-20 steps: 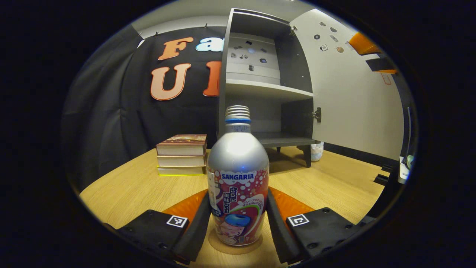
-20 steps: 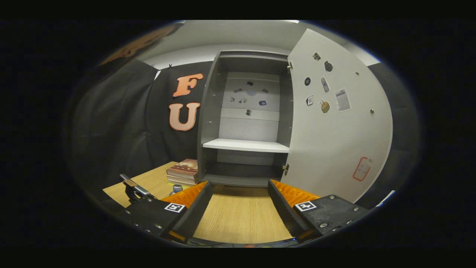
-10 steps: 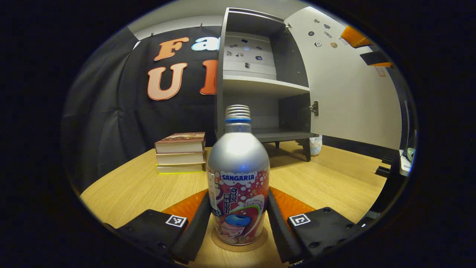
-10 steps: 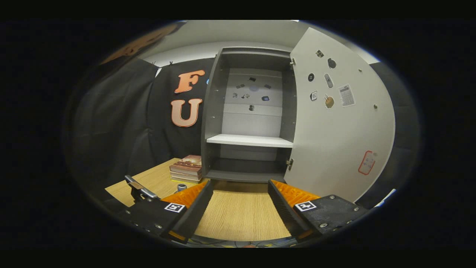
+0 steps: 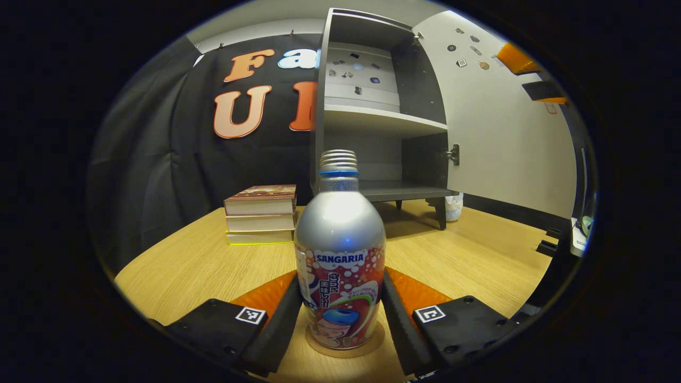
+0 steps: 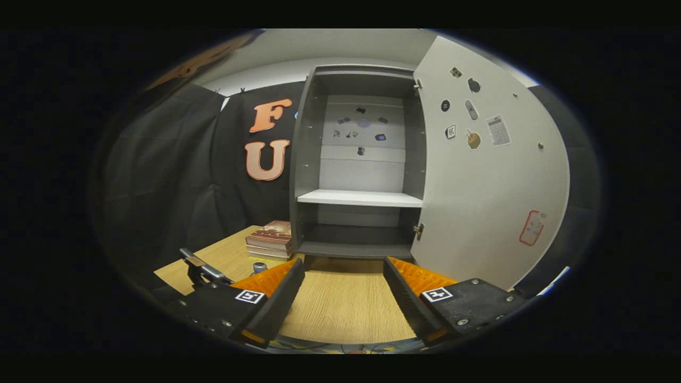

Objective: Open the cabinet door with the right hand, grasp the bottle in the cabinet with the left hand and place it on the coaster, then close the cabinet door with the right hand.

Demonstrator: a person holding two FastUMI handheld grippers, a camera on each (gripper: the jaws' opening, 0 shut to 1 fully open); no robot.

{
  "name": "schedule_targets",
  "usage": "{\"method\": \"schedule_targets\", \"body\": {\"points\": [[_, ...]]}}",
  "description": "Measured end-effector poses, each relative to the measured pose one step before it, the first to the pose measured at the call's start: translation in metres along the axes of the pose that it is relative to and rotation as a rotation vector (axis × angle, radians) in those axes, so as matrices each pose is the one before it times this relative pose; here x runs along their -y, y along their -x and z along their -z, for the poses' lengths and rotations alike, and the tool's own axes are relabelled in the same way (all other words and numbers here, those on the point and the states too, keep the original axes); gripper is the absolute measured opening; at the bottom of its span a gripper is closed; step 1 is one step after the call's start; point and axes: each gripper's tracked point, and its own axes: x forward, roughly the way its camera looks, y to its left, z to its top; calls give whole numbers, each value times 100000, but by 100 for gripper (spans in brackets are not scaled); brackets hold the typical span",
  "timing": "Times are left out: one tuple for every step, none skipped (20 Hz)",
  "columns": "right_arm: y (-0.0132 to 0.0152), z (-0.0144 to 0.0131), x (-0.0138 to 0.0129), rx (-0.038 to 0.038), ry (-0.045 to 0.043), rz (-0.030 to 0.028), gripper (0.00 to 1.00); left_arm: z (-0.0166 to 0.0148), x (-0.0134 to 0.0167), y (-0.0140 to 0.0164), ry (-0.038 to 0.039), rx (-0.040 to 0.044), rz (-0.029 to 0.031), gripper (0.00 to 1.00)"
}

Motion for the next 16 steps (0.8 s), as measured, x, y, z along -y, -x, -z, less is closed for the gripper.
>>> {"method": "schedule_targets", "body": {"points": [[-54, -21, -23, -167, -296, -10, 92, -10, 63, -61, -779, -283, 304, 87], [28, -4, -7, -204, -168, 138, 92, -77, 48, -88, -814, -235, 360, 87], [-53, 53, -18, -110, -86, 88, 92, -26, 44, 37, -690, -192, 443, 87], [6, 44, 73, -126, -38, 196, 92, 168, 33, 268, -492, -173, 292, 87], [23, 35, 5, -225, -126, 201, 92, -42, 5, 48, 49, 17, 497, 87], [-22, 147, 51, -433, -238, 119, 92, 43, 24, -36, 14, -398, 389, 87], [-63, 150, 22, -356, -190, 182, 92, -12, -62, 45, 97, -54, 130, 87], [-7, 105, 16, -360, -107, 175, 92, 78, 46, 204, 160, -38, -13, 87], [-72, 201, 5, -473, -116, 82, 92, 62, -46, 126, 158, 29, -177, 87], [-15, 175, -106, -463, -177, -170, 92, 168, -9, 26, 79, -189, 115, 87], [5, 48, -129, -507, -245, -180, 92, 56, -29, 17, -9, -241, -6, 87], [13, 99, -77, -358, -168, -174, 92, 47, 20, 65, -4, -38, -125, 87], [-77, -10, -86, -73, 9, -51, 92, -13, 20, 34, -47, 40, 127, 87], [55, 6, -15, 20, 56, 12, 92, -150, 7, -109, -270, 120, 5, 87], [-43, -71, -159, 39, -72, -136, 92, -267, -89, 0, -271, 392, -50, 88], [14, -124, -70, 162, -202, -59, 92, -146, 41, 7, -398, 47, 503, 88]]}}
